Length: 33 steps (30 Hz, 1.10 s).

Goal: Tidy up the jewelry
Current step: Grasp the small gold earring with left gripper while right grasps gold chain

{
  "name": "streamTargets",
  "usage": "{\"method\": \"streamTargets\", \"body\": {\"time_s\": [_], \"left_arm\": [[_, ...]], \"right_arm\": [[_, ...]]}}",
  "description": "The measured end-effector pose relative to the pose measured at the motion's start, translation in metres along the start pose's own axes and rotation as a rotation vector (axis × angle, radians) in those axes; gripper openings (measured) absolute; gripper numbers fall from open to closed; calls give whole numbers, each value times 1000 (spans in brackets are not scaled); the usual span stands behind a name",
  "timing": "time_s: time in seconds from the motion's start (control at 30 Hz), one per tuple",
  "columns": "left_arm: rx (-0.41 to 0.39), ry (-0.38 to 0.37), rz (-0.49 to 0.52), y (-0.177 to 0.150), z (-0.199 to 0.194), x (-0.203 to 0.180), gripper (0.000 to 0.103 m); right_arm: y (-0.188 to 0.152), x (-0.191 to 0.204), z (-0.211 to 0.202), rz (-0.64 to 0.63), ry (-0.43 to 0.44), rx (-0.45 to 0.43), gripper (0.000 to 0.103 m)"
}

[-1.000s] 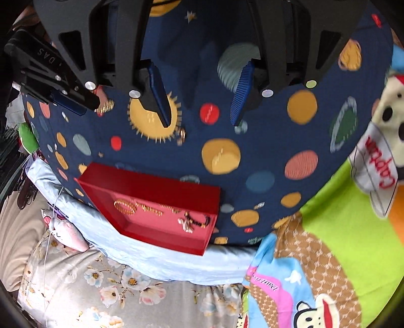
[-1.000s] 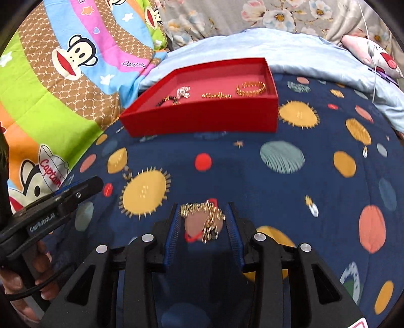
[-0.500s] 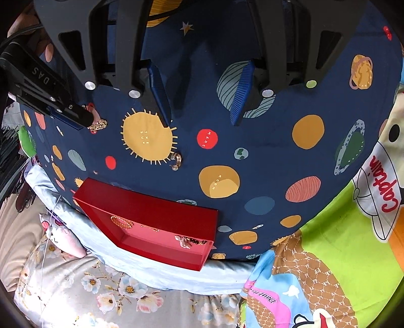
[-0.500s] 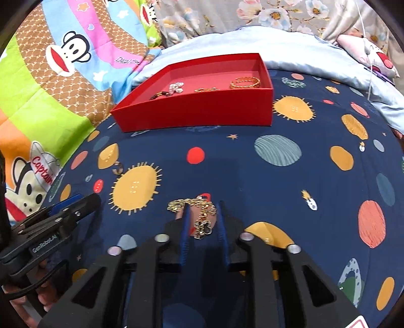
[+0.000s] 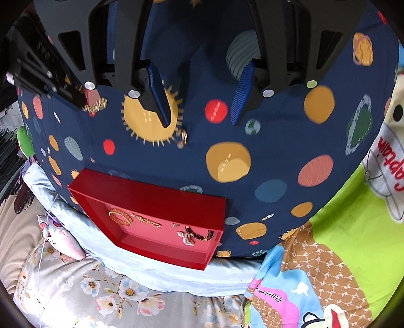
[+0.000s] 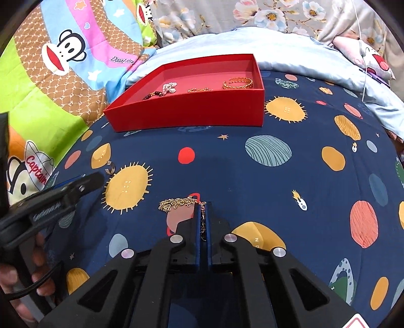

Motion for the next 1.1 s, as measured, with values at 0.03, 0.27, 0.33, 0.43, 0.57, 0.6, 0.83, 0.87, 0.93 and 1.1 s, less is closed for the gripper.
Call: {"method": "streamTargets", "body": {"time_s": [0.03,0.27,0.33,0.43,0.57,0.6,0.83,0.87,0.93,1.1], "left_arm": [[2,-4,1,2,2,-1,47],[2,11,35,14,18,-10,29],[3,14,40,15,20,-12,19],[4,21,56,16,22,-14,8],[2,17,57,16,20,-15,4],[-3,16,56,17,18,-14,4],[-50,-6,42,27,-4,-10,4],[-54,-8,42,29,-7,-10,4],[-66,-9,41,32,-14,-9,4],[-101,-21,33,43,-32,-5,4]], "right_arm": [[0,0,0,2,3,0,3],[0,0,0,13,15,1,3],[0,-1,0,16,20,1,3],[0,-1,0,17,22,1,3],[0,0,-2,16,24,-3,3],[1,0,-3,17,25,-6,3],[14,3,-20,14,33,-52,3],[17,3,-23,13,34,-60,3],[23,3,-29,12,33,-76,3],[36,3,-43,2,33,-114,3]]}}
Point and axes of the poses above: each gripper's, at about its wrist camera, not at the fingertips, and z roughly the way its jaws point, x to its left, y to its top, the point moved 6 cm from there along z, roughly the way its jaws point
